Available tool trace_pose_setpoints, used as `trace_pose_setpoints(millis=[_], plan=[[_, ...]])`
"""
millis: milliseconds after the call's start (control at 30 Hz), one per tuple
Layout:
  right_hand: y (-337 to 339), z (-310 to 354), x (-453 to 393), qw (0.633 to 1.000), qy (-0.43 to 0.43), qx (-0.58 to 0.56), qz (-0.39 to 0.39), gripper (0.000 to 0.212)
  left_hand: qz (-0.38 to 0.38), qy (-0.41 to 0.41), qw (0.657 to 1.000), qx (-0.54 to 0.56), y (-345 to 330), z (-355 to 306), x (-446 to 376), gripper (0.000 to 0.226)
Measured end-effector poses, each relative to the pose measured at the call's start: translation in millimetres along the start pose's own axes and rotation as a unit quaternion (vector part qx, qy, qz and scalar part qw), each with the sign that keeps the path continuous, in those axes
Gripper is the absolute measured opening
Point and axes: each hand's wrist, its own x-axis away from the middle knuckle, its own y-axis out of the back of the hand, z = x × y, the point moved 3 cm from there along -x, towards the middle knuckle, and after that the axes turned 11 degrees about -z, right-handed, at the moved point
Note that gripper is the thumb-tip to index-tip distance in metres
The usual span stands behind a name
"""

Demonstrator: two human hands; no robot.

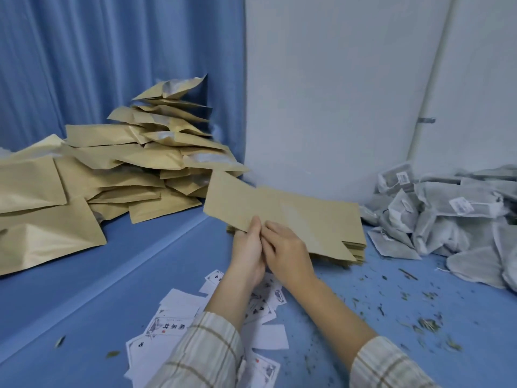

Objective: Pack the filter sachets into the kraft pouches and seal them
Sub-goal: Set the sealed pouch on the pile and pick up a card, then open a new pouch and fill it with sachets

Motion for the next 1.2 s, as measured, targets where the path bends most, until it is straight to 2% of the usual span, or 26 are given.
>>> trace_pose_setpoints(millis=[67,133,167,233,267,300,333,400,500,567,633,733,767,800,867,933,1000,1100,1133,1167,1200], plan=[[6.8,9.3,0.3,0.992,-0.063,-0.07,0.078,0.036,-0.032,-0.048,0.998,-0.041,5.1,-7.1,8.4,0.024],[19.4,17.8,-2.1,0.963,-0.177,-0.181,0.092,0.044,-0.052,-0.12,0.987,-0.095,11.2,-15.4,16.4,0.021],[26.9,22.2,-6.5,0.934,-0.243,-0.25,0.076,0.041,-0.06,-0.167,0.975,-0.132,13.6,-19.8,21.1,0.018],[42.8,33.9,-17.7,0.84,-0.357,-0.405,0.042,0.03,-0.08,-0.286,0.931,-0.211,17.9,-32.0,35.2,0.021],[51.2,38.5,-22.7,0.79,-0.389,-0.473,0.027,0.028,-0.069,-0.354,0.9,-0.244,18.7,-38.9,44.2,0.033],[60.8,42.0,-28.0,0.753,-0.399,-0.524,0.011,0.032,-0.048,-0.416,0.868,-0.265,20.2,-44.4,52.9,0.058],[72.1,45.0,-33.3,0.733,-0.396,-0.554,-0.003,0.04,-0.031,-0.471,0.834,-0.286,22.0,-49.6,61.1,0.08],[96.6,47.6,-43.0,0.733,-0.38,-0.564,-0.027,0.051,-0.037,-0.56,0.751,-0.349,22.8,-61.3,78.4,0.095],[125.5,42.2,-47.4,0.731,-0.382,-0.56,-0.077,0.034,-0.072,-0.612,0.633,-0.468,24.5,-68.6,95.0,0.089],[135.1,34.7,-41.7,0.713,-0.407,-0.561,-0.106,0.026,-0.095,-0.607,0.579,-0.535,31.0,-63.1,98.0,0.081],[136.1,24.7,-29.4,0.717,-0.442,-0.527,-0.112,0.017,-0.103,-0.595,0.548,-0.579,39.7,-53.1,100.0,0.08],[126.7,6.0,-0.3,0.719,-0.509,-0.461,-0.101,0.012,-0.047,-0.506,0.476,-0.717,51.3,-27.6,98.2,0.083],[123.5,0.3,10.6,0.708,-0.532,-0.454,-0.1,0.009,-0.005,-0.465,0.482,-0.742,54.7,-17.6,96.8,0.081],[120.1,-5.0,21.5,0.689,-0.554,-0.456,-0.102,0.008,0.047,-0.419,0.509,-0.751,57.3,-8.3,96.6,0.083],[113.7,-12.6,41.9,0.641,-0.592,-0.477,-0.104,0.003,0.158,-0.319,0.579,-0.733,60.4,7.8,99.7,0.1],[108.3,-17.4,56.9,0.606,-0.613,-0.498,-0.097,0.002,0.224,-0.259,0.638,-0.69,58.2,15.0,107.3,0.11],[104.8,-19.3,65.4,0.581,-0.62,-0.518,-0.094,0.004,0.236,-0.256,0.727,-0.592,50.5,14.5,114.2,0.098],[101.1,-18.8,69.3,0.573,-0.614,-0.536,-0.09,0.004,0.183,-0.257,0.869,-0.38,29.7,8.4,120.4,0.054],[99.9,-18.1,69.0,0.576,-0.608,-0.54,-0.087,0.003,0.167,-0.235,0.9,-0.327,21.8,8.4,120.9,0.045],[98.5,-17.7,68.3,0.582,-0.599,-0.543,-0.084,0.003,0.152,-0.219,0.915,-0.302,14.1,9.5,120.6,0.041],[96.9,-17.4,67.2,0.589,-0.589,-0.546,-0.084,0.003,0.135,-0.221,0.916,-0.306,6.8,11.0,119.3,0.041]])
